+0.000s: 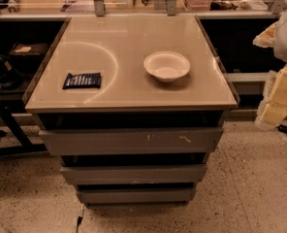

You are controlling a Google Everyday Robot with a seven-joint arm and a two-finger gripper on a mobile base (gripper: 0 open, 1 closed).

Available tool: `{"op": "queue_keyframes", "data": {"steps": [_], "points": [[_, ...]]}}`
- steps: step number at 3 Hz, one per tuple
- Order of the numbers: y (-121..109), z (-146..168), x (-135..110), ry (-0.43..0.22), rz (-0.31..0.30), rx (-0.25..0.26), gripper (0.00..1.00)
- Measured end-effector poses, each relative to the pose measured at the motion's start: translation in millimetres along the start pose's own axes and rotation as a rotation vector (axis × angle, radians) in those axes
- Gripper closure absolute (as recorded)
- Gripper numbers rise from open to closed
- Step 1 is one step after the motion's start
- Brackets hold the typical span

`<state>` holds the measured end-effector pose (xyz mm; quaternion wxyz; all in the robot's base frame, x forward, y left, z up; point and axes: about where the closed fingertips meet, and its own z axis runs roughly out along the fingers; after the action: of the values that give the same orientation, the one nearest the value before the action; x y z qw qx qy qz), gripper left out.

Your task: Open top drawer

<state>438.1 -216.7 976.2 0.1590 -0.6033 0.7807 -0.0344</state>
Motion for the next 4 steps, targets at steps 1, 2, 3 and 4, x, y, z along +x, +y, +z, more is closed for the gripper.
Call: {"op": "queue_keyframes", "data": {"steps": [1, 2, 3, 4], "points": [[0.5, -0.2, -1.1, -0.004, -0.001, 0.007, 0.0], [10.8, 22.2, -3.4, -0.001, -0.012, 0.007, 0.0], [25.4, 68.9, -10.8, -0.005, -0.044, -0.013, 0.0], [39.4, 115.6, -12.8, -0.005, -0.041, -0.072, 0.0]]}}
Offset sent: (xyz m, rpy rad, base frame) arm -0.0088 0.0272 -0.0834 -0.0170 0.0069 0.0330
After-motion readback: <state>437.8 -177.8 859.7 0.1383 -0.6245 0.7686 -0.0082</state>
